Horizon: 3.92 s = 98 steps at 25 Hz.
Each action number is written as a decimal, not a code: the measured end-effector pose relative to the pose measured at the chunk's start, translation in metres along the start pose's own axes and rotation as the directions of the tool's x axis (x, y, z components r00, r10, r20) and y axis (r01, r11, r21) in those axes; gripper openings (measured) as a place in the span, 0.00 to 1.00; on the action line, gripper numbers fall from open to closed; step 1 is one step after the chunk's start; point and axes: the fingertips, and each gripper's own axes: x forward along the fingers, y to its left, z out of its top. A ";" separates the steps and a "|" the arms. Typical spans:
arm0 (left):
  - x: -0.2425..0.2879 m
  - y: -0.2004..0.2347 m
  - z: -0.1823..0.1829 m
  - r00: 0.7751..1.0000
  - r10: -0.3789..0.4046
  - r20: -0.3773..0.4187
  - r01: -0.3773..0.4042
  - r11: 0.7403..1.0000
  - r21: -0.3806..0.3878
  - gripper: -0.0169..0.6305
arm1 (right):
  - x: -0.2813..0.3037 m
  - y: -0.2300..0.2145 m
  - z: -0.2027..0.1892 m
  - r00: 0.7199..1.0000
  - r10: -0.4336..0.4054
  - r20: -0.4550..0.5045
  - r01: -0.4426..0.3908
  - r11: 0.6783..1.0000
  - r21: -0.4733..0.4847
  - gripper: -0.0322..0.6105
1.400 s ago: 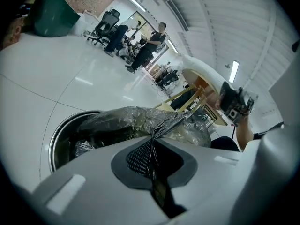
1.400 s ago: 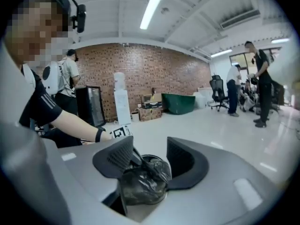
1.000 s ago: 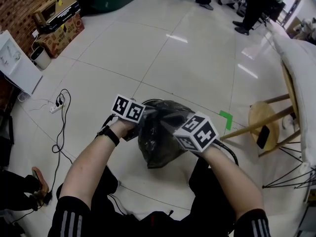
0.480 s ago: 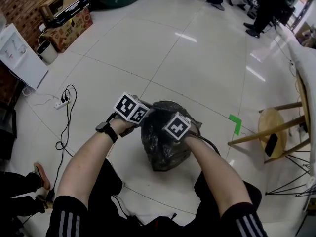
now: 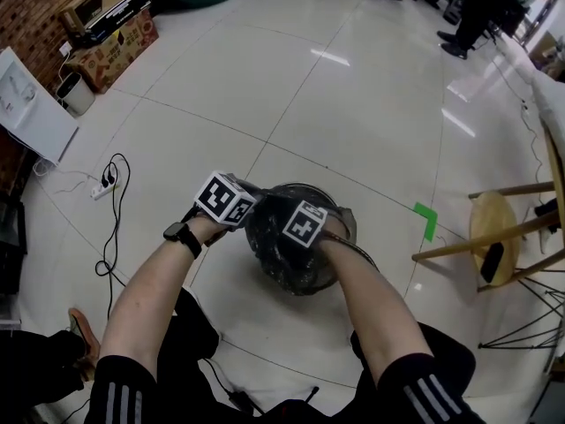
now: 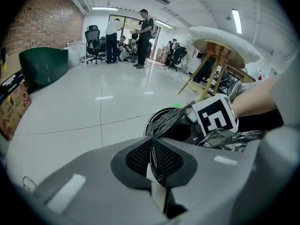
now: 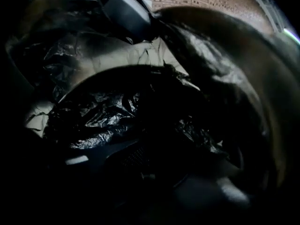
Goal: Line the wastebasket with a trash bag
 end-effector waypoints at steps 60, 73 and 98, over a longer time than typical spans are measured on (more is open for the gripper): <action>-0.016 -0.006 -0.006 1.000 -0.008 0.028 0.005 0.995 0.099 0.14 | -0.058 -0.020 -0.036 0.993 -0.114 0.019 0.114 0.940 -0.320 0.06; -0.002 0.019 0.005 0.998 0.018 0.058 -0.021 0.998 0.054 0.18 | -0.132 -0.109 -0.014 0.936 -0.173 0.307 0.110 0.971 0.213 0.06; 0.063 0.058 -0.045 0.998 -0.060 0.021 0.063 0.976 -0.210 0.31 | -0.072 -0.129 -0.076 0.833 -0.020 0.552 -0.366 0.728 0.579 0.35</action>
